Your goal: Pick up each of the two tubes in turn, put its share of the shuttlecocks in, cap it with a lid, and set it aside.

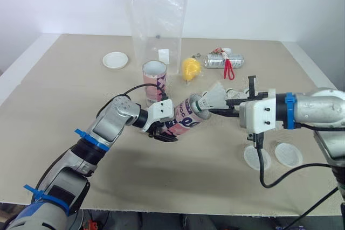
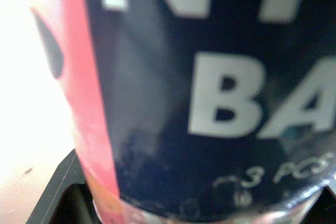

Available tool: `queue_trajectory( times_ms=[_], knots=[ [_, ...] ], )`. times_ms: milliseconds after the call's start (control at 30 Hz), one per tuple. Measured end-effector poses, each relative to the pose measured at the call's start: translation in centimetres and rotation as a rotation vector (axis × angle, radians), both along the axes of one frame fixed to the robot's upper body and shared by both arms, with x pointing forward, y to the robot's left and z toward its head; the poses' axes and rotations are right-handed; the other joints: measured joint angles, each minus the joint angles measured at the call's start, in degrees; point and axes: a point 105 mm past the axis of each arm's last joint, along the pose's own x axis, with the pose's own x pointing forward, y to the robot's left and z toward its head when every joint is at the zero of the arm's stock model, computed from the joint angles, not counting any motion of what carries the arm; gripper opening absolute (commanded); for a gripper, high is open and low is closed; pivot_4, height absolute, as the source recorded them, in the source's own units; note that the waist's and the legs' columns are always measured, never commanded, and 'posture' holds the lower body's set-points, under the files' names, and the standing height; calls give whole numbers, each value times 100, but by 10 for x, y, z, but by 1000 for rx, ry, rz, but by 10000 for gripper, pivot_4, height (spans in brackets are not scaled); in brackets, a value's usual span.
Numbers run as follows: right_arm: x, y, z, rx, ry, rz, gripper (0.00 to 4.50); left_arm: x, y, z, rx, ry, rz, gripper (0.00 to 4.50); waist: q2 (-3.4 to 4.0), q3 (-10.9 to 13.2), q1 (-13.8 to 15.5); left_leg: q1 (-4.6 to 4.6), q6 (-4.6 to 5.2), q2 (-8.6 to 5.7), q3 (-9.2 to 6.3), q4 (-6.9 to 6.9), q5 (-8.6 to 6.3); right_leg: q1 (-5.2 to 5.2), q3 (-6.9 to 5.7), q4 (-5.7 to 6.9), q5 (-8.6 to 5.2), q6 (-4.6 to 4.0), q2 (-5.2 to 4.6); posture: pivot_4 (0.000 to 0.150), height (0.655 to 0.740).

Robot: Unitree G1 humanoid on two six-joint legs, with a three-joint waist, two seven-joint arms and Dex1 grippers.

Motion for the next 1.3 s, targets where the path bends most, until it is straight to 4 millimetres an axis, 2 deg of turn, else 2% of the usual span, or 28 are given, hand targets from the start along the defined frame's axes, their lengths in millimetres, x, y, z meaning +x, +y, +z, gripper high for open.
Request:
queue_trajectory(
  times_ms=[367, 400, 467, 567, 600, 633, 667, 700, 833, 933, 1100, 1167, 1233, 1267, 1300],
  knots=[
    [2, 13, -2, -41, -12, 74, 662, -6, 4, -2, -11, -3, 36, 29165, 1, 0, 3, 1, 0, 0, 0, 4, 0, 1, 0, 6, 1, -1, -1, 1500, 7400],
    [1, 13, -4, -52, -4, 81, 6796, -6, 4, -2, -12, -4, 40, 29165, 1, 0, 4, 1, 0, 0, 0, 4, 0, 1, 0, 6, 2, -2, -1, 1500, 7400],
    [0, 14, -4, -62, 3, 91, 13205, -6, 3, -2, -13, -2, 49, 29165, 1, 0, 4, 1, 0, -1, 0, 4, 0, 1, 0, 8, 2, -2, -1, 1500, 7400],
    [-1, 16, 3, -60, -10, 107, 27217, -5, 4, -2, -12, -1, 51, 29165, 1, -1, 4, 3, 0, -1, 0, 6, 0, 2, 0, 10, 2, -2, -1, 1500, 7400],
    [-1, 16, 5, -54, -13, 107, 32257, -6, 3, -3, -12, -1, 51, 29165, 1, -1, 4, 3, 0, -1, 0, 6, 1, 2, 0, 10, 2, -2, -1, 1500, 7400],
    [-1, 15, 10, -37, -17, 105, 39187, -6, 3, -3, -12, -2, 47, 29165, 1, -1, 4, 3, 0, -1, 0, 6, 0, 2, 0, 10, 2, -3, -1, 1500, 7400],
    [-1, 15, 10, -35, -18, 105, 40605, -6, 3, -3, -12, -3, 47, 29165, 1, -1, 4, 3, 0, -1, 0, 6, 0, 2, 0, 11, 3, -5, -1, 1500, 7400],
    [-2, 14, 13, -14, -7, 103, 44705, -6, 3, -3, -11, -3, 47, 29165, 1, -1, 4, 3, 0, -1, 0, 6, 0, 3, 0, 11, 11, -18, -1, 1500, 7400],
    [-12, 11, 29, 146, 107, 112, 44705, -5, 4, -3, -15, 1, 51, 29165, 1, -1, 4, 2, 0, -1, -4, 6, 0, 3, 0, 14, 13, -24, -1, 1500, 7400],
    [-13, 1, 44, 276, 167, 70, 44705, -5, 4, -3, -15, 1, 52, 29165, 1, -1, 5, 2, 0, -2, -5, 10, 0, 5, 0, 18, 14, -24, -2, 1500, 7400],
    [-10, -18, 50, 453, 277, -59, 44705, -5, 6, -3, -12, 2, 56, 29165, 1, -1, 3, 4, 0, -3, -9, 16, 1, 4, -2, 31, 11, -25, -1, 1500, 7400],
    [9, -35, 33, 687, 384, -257, 44705, -5, 8, -5, -9, 4, 60, 29165, -26, -15, 0, 10, 0, -3, -20, 21, 1, 8, -7, 45, 5, -33, 1, 1500, 7400],
    [19, -41, 15, 783, 446, -367, 44705, -5, 9, -5, -8, 3, 62, 29165, -26, -15, -4, 9, 0, -4, -18, 22, 1, 5, -7, 54, 5, -32, 0, 1500, 7400],
    [26, -44, -7, 852, 516, -476, 44705, -6, 9, -4, -9, 0, 62, 29165, -9, -6, -7, 8, -1, -10, -18, 27, 3, -4, -5, 73, 2, -30, -3, 1500, 7400],
    [27, -44, -12, 873, 531, -498, 44705, -7, 10, -4, -9, 0, 61, 29165, -8, -6, -7, 9, -1, -10, -18, 26, 3, -4, -5, 74, 1, -31, -2, 1500, 7400]
  ],
)
